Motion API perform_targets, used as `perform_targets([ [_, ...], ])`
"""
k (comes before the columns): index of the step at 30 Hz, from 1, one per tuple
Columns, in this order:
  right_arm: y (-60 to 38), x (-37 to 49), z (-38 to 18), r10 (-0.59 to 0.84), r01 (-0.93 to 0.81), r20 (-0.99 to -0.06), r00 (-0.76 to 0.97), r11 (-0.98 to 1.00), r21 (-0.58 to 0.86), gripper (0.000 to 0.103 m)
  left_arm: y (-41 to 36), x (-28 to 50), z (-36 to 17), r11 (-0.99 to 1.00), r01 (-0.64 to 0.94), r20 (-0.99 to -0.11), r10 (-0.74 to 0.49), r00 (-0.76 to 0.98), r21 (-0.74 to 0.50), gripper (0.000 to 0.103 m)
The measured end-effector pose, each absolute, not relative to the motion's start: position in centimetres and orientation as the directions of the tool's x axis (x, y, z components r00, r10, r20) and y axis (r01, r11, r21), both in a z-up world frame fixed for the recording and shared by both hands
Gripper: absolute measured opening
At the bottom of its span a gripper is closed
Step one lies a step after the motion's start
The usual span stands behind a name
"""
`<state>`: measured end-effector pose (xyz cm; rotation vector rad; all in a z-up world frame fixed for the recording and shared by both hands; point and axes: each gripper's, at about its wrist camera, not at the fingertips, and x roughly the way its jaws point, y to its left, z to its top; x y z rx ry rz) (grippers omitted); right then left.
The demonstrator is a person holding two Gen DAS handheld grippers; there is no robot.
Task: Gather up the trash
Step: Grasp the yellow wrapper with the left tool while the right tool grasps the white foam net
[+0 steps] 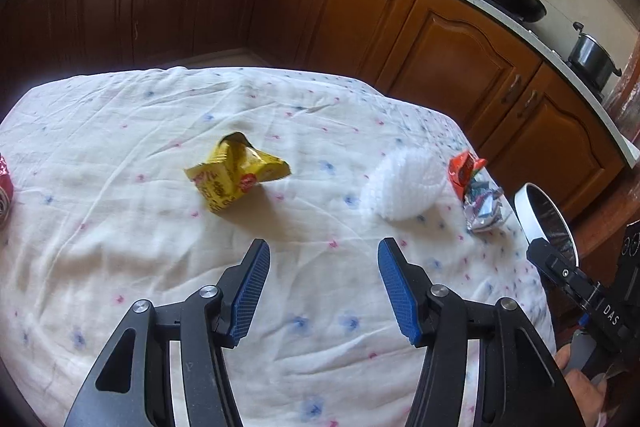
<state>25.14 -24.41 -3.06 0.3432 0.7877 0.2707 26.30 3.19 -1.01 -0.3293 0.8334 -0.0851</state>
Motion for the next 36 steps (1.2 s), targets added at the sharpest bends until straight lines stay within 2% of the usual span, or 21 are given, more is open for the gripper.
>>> perform_targets([
  [9,-20.5,30.0,-4.5,0.416,-0.158,-0.659,0.627,0.896,0.415,0.075,6.6,28.8,-1.9,0.95,-0.154,-0.729,-0.1,0.677,-0.273,0.059],
  [12,-19.7,31.7,-5.1,0.422,-0.16,-0.665,0.616,0.894,0.419,0.075,7.1,30.2,-2.3,0.952,-0.172,-0.738,-0.074,0.671,-0.253,0.064],
  [18,-18.5,35.0,-6.4,0.425,-0.153,-0.687,0.589,0.894,0.422,0.075,7.4,32.8,-3.3,0.951,-0.185,-0.738,-0.062,0.672,-0.247,0.062],
  [19,-18.4,35.5,-6.7,0.42,-0.148,-0.694,0.585,0.897,0.417,0.074,7.5,33.3,-3.7,0.952,-0.183,-0.741,-0.064,0.669,-0.247,0.06],
  [21,-18.3,36.4,-7.5,0.414,-0.131,-0.709,0.571,0.898,0.42,0.072,7.3,33.6,-4.0,0.953,-0.17,-0.745,-0.078,0.662,-0.25,0.043],
  [22,-18.1,36.7,-7.9,0.413,-0.126,-0.717,0.561,0.899,0.419,0.064,7.1,33.8,-4.2,0.955,-0.161,-0.751,-0.084,0.655,-0.247,0.036],
  [23,-18.0,37.0,-8.3,0.414,-0.126,-0.727,0.548,0.9,0.417,0.047,7.0,33.8,-4.3,0.958,-0.156,-0.748,-0.082,0.659,-0.242,0.033],
  [24,-17.8,37.1,-8.5,0.414,-0.128,-0.735,0.537,0.901,0.413,0.036,6.8,33.7,-4.2,0.961,-0.152,-0.745,-0.075,0.663,-0.232,0.029],
  [25,-17.6,37.0,-8.8,0.413,-0.132,-0.742,0.528,0.903,0.409,0.013,6.6,33.7,-4.1,0.964,-0.141,-0.744,-0.078,0.664,-0.227,0.026],
  [26,-17.6,36.9,-8.9,0.411,-0.135,-0.745,0.525,0.905,0.404,0.005,6.4,33.6,-4.0,0.964,-0.13,-0.74,-0.088,0.667,-0.232,0.024],
  [28,-17.5,36.2,-8.5,0.413,-0.145,-0.738,0.534,0.904,0.401,0.005,5.9,33.2,-3.5,0.963,-0.106,-0.733,-0.114,0.671,-0.246,0.02],
  [29,-17.6,35.7,-8.2,0.413,-0.151,-0.732,0.541,0.905,0.399,0.005,5.5,33.0,-3.3,0.964,-0.093,-0.729,-0.124,0.673,-0.25,0.013],
  [32,-18.1,34.0,-6.7,0.427,-0.178,-0.71,0.56,0.899,0.4,0.005,4.3,32.2,-2.4,0.961,-0.046,-0.713,-0.17,0.681,-0.274,0.008],
  [36,-19.2,31.4,-4.9,0.433,-0.199,-0.682,0.59,0.896,0.397,0.005,2.3,30.7,-1.1,0.959,0.029,-0.685,-0.222,0.694,-0.282,0.007],
])
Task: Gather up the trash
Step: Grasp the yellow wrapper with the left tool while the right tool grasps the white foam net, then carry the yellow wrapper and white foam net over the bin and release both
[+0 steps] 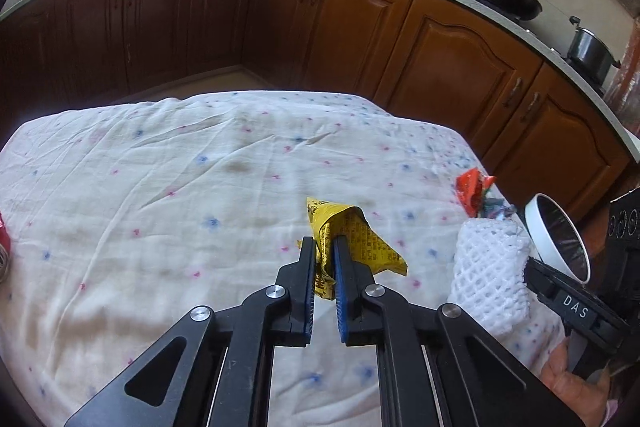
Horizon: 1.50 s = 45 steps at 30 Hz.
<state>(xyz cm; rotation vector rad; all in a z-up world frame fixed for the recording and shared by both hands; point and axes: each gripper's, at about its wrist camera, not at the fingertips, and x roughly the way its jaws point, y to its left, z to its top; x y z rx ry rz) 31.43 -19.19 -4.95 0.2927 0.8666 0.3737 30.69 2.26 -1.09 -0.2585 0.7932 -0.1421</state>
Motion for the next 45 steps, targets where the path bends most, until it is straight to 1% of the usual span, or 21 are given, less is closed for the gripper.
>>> perform_targets([
  [5,-21.8,28.0,-3.5,0.417,-0.175,-0.657,0.628,0.899,0.402,0.005,-0.3,29.3,-0.2,0.947,0.118,-0.664,-0.295,0.687,-0.299,0.006],
  [18,-31.2,22.3,-1.6,0.269,-0.002,-0.638,0.722,0.922,0.387,0.005,-7.3,28.4,0.8,0.906,0.289,-0.655,-0.423,0.626,-0.309,0.006],
  [33,-39.5,20.2,-0.6,0.135,0.142,-0.628,0.766,0.918,0.371,0.005,-15.7,29.8,1.5,0.858,0.422,-0.65,-0.502,0.57,-0.292,0.006],
  [45,-45.3,21.6,-0.3,0.059,0.228,-0.632,0.773,0.903,0.363,0.005,-22.2,33.7,1.5,0.832,0.485,-0.655,-0.528,0.541,-0.269,0.006],
])
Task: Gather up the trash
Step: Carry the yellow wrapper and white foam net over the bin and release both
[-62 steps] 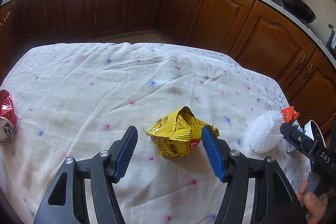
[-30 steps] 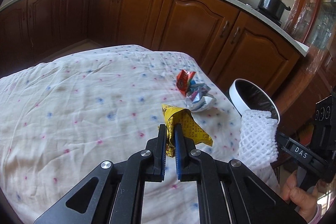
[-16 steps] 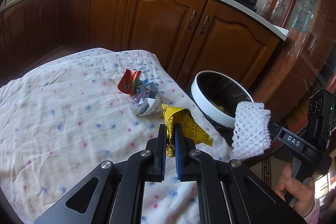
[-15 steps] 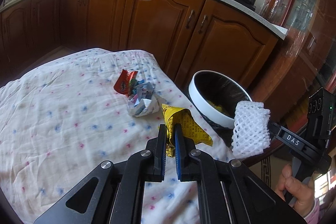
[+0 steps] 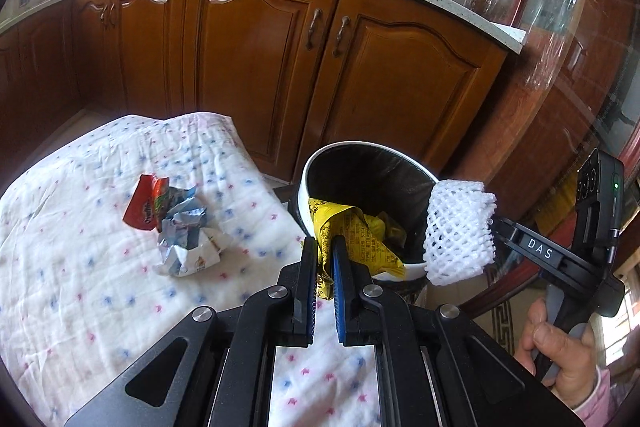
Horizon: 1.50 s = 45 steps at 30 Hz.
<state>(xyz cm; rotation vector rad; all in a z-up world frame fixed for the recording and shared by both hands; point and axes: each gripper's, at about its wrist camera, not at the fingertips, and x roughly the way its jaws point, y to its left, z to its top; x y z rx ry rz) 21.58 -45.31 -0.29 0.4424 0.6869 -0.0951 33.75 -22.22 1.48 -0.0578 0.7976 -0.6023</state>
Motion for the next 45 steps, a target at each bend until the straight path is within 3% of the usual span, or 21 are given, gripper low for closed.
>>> perform_targets([
  [18,-49.3,26.5,-1.7,-0.017,0.28,-0.722,0.692,0.928,0.246,0.01,-31.6,41.6,-0.6,0.82,0.529,-0.721,-0.5,0.479,-0.217,0.008],
  [19,-49.4,26.6,-1.8,-0.015,0.278,-0.725,0.688,0.929,0.245,0.01,-32.0,41.9,-0.8,0.822,0.529,-0.727,-0.495,0.476,-0.213,0.01],
  [20,-49.4,26.7,-1.9,-0.014,0.277,-0.728,0.685,0.93,0.243,0.01,-32.1,42.0,-1.1,0.822,0.528,-0.732,-0.492,0.472,-0.212,0.02],
  [22,-49.5,26.8,-2.0,-0.012,0.276,-0.733,0.681,0.93,0.241,0.01,-32.5,42.2,-1.3,0.823,0.527,-0.732,-0.492,0.471,-0.213,0.025],
  [24,-49.5,26.9,-2.0,-0.008,0.276,-0.735,0.678,0.93,0.243,0.014,-32.9,42.0,-1.6,0.826,0.525,-0.735,-0.483,0.475,-0.204,0.032],
  [26,-49.7,26.8,-2.1,-0.001,0.276,-0.734,0.679,0.927,0.255,0.039,-33.0,41.9,-1.8,0.83,0.521,-0.737,-0.477,0.479,-0.198,0.042],
  [28,-49.9,26.8,-2.2,-0.002,0.28,-0.733,0.68,0.925,0.257,0.044,-32.7,41.6,-2.0,0.831,0.521,-0.736,-0.476,0.482,-0.197,0.043],
  [45,-48.1,23.0,-0.9,0.045,0.262,-0.67,0.741,0.899,0.351,0.046,-23.4,36.5,-2.4,0.862,0.425,-0.711,-0.481,0.513,-0.276,0.047],
])
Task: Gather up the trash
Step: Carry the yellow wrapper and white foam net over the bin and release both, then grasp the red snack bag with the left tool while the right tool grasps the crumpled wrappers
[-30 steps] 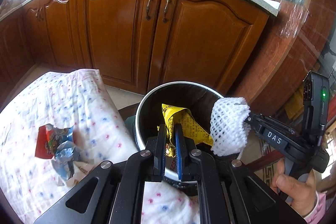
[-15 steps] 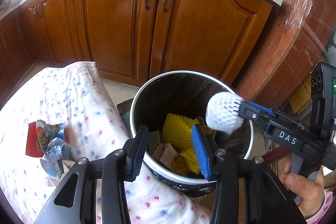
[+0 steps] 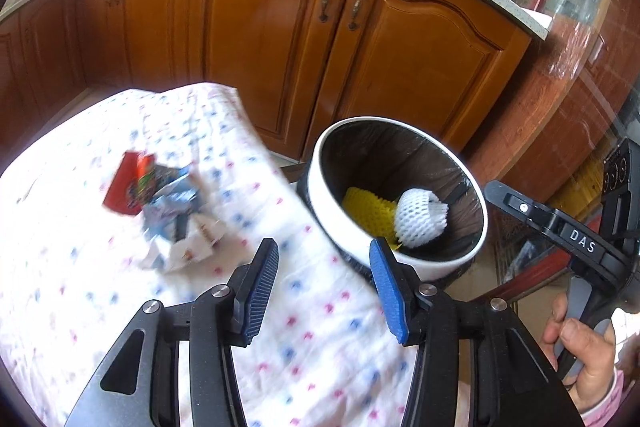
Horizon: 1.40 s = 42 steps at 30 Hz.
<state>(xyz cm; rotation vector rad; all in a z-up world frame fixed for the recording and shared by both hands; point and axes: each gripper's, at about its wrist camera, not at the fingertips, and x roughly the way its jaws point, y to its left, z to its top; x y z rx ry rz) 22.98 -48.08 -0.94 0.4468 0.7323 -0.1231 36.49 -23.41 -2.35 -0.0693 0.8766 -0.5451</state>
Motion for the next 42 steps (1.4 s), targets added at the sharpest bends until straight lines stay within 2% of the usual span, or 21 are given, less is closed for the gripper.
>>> perform_targets([
  [3,-46.6,22.2,-0.8,0.069,0.24,-0.658,0.75,0.898,0.368,0.052,-20.9,35.5,-2.4,0.872,0.391,-0.708,-0.474,0.524,-0.294,0.047],
  [4,-46.1,21.9,-0.9,0.078,0.231,-0.653,0.754,0.898,0.375,0.062,-19.9,35.1,-2.5,0.878,0.376,-0.706,-0.467,0.532,-0.297,0.048],
  [5,-45.4,21.6,-0.9,0.09,0.221,-0.645,0.759,0.896,0.386,0.077,-19.1,34.7,-2.6,0.883,0.361,-0.703,-0.46,0.542,-0.299,0.049],
  [7,-44.1,21.2,-0.8,0.106,0.202,-0.621,0.777,0.891,0.406,0.091,-17.3,33.9,-2.9,0.895,0.327,-0.701,-0.442,0.56,-0.303,0.051],
  [15,-39.1,20.8,-1.5,0.164,0.132,-0.607,0.778,0.901,0.413,0.093,-11.5,32.4,-4.1,0.915,0.216,-0.719,-0.401,0.567,-0.341,0.051],
  [24,-34.3,21.7,-3.1,0.217,0.083,-0.63,0.746,0.908,0.411,0.093,-7.8,32.2,-4.0,0.916,0.168,-0.715,-0.39,0.581,-0.363,0.051],
  [30,-32.3,22.2,-3.3,0.222,0.053,-0.628,0.746,0.92,0.389,0.092,-6.7,33.5,-4.0,0.911,0.165,-0.711,-0.4,0.578,-0.378,0.052],
  [39,-32.2,25.2,-3.5,0.274,0.043,-0.631,0.726,0.898,0.438,0.092,-7.0,37.9,-3.7,0.9,0.182,-0.697,-0.424,0.578,-0.396,0.05],
  [42,-32.1,26.8,-3.8,0.291,0.043,-0.639,0.712,0.89,0.453,0.088,-7.6,39.9,-3.7,0.898,0.196,-0.7,-0.432,0.569,-0.395,0.05],
])
